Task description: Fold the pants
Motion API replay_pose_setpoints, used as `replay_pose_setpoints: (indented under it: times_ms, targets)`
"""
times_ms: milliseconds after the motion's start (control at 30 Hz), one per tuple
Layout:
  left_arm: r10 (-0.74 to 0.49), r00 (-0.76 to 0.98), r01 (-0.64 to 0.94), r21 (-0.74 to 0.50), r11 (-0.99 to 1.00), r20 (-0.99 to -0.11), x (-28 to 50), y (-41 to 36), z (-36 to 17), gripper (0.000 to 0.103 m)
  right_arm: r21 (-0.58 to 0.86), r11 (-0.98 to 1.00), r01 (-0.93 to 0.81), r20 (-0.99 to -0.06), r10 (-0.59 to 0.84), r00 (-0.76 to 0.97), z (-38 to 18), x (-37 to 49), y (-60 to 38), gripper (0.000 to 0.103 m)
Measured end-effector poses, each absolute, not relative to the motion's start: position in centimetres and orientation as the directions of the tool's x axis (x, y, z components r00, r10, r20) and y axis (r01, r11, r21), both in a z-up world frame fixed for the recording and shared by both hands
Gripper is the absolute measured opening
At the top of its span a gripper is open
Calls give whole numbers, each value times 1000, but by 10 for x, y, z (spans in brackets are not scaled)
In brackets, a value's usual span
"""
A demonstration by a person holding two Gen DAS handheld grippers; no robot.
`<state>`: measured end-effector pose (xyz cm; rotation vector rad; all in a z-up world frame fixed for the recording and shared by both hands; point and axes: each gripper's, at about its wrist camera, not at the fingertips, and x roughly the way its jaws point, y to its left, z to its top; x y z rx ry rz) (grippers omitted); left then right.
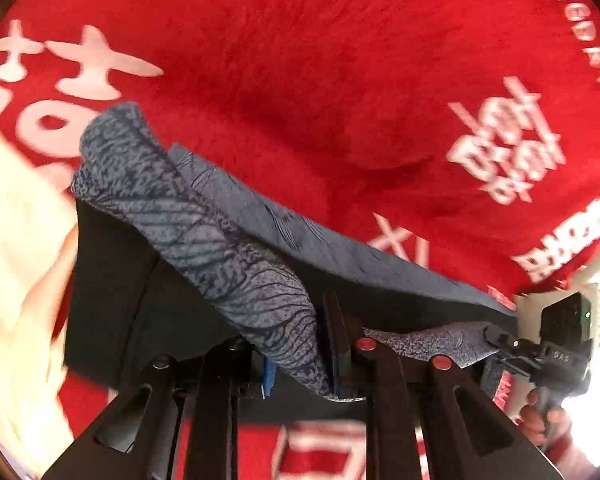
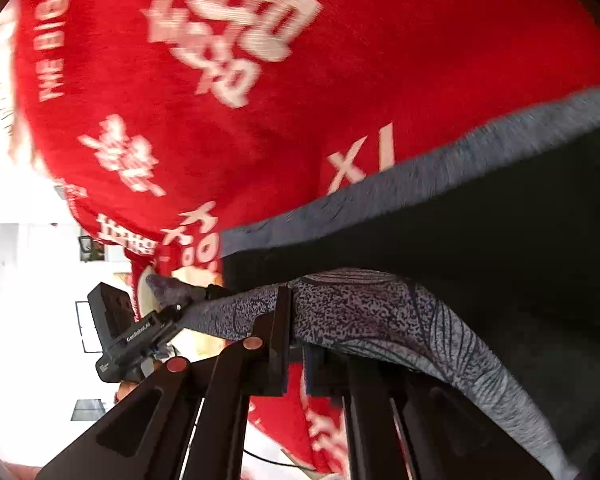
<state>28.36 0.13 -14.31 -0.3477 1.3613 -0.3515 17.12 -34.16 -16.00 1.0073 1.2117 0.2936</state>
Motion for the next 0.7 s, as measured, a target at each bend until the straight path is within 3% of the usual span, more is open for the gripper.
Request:
replay_pose_setpoints:
  times_ms: [133, 300, 367, 400, 433, 500, 533, 700]
  targets:
    - [-390, 120, 19, -391, 920, -913, 309, -15, -184, 24, 735, 568, 370, -673, 679, 295, -209, 203, -354, 5]
    - [-376, 136, 18, -377, 926, -917, 303, -18, -170, 31, 752, 523, 401, -645, 708, 287, -232, 218, -360, 5]
    - [-344, 153, 31, -343, 939, -927, 294, -15, -155, 58, 764, 506, 400, -628, 726, 281, -232, 218, -362, 6]
    - [-300, 190, 37, -299, 954, -935, 291, -11, -143, 82, 764, 505, 401, -627, 729, 275, -231, 219, -362, 10]
    - [-272, 234, 41, -270, 962, -933, 286, -8, -132, 83, 764, 507, 399, -627, 731, 270, -228, 221, -363, 14]
    - [-268, 237, 46, -264, 963, -934, 282, -2, -124, 83, 771, 511, 380, -622, 733, 276, -217, 222, -365, 41]
    - [-253, 234, 35, -251, 967, -939, 281, 0, -124, 83, 771, 522, 366, -626, 726, 284, -209, 222, -366, 45]
    - [-189, 190, 104, -171, 980, -963, 273, -29, -142, 83, 767, 581, 272, -642, 704, 305, -166, 212, -362, 47]
